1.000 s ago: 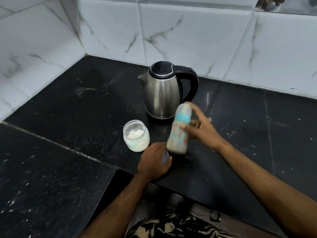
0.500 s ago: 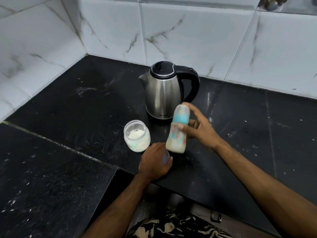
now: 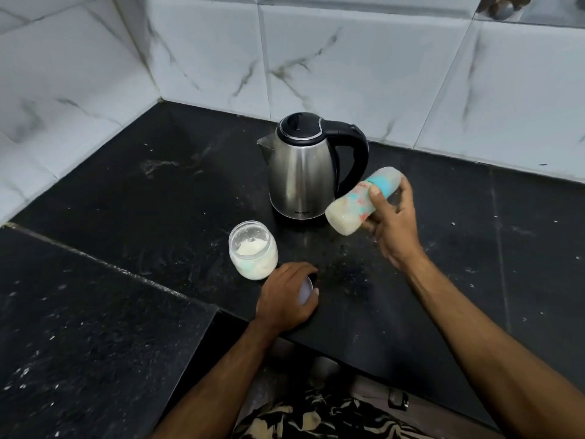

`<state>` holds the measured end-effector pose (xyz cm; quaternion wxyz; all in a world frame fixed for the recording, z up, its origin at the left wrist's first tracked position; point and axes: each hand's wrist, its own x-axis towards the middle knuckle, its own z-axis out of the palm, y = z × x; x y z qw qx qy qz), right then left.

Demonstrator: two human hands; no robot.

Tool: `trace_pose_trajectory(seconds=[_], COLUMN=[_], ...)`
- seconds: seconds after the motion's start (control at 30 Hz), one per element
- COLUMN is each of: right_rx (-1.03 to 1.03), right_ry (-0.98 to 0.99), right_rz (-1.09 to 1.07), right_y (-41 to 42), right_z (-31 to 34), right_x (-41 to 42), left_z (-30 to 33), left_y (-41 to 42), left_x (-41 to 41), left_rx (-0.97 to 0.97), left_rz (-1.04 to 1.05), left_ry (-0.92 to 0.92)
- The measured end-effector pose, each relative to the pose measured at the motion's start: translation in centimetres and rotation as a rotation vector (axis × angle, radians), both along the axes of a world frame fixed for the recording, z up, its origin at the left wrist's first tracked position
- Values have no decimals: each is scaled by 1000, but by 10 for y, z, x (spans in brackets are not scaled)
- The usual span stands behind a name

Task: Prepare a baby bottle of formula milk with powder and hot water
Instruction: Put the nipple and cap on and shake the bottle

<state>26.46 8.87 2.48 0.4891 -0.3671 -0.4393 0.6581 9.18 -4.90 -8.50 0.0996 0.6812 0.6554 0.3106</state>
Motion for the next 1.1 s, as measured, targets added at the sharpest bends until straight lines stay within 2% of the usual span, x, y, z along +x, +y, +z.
trace_pose_trajectory(seconds=[0.07, 0.17, 0.23, 0.3, 0.37, 0.43, 0.53, 0.6, 0.67, 0.73, 0.8, 0.9, 0.93, 0.97, 1.1], right_rx=[24, 144, 154, 63, 11, 43, 164, 140, 49, -13, 11, 118, 133, 129, 14], right_ry=[-91, -359, -329, -168, -54, -143, -375, -320, -162, 12, -33, -330, -361, -337, -47], right_rz=[123, 489, 406, 198, 93, 213, 550, 467, 220, 79, 141, 500, 552, 522, 89], right_y=[-12, -31, -24, -13, -7, -17, -32, -26, -15, -4, -11, -33, -33, -30, -4], right_z=[-1, -7, -5, 0, -5, -5, -9, -6, 2, 5, 9, 7, 4, 6, 14], right_x=[1, 5, 4, 1, 0, -2, 0, -1, -2, -1, -2, -1, 1, 1, 0], left_z=[1, 3, 2, 0, 0, 0, 3, 3, 0, -1, 1, 6, 6, 6, 0], left_y=[1, 2, 1, 0, 0, 1, 2, 1, 0, -1, 0, 1, 1, 0, -1], left_x=[-1, -2, -1, -1, 0, 0, -2, -1, 0, 0, 0, 1, 1, 1, 0], left_rx=[-6, -31, -27, -9, 0, -1, -32, -10, 1, 0, 0, 10, 3, 0, -1], left_rz=[-9, -26, -21, -3, 3, 0, -13, -11, 7, 18, 16, 6, 8, 9, 16], left_ry=[6, 16, 15, 10, 4, 19, 7, 16, 16, 3, 9, 29, 30, 30, 8])
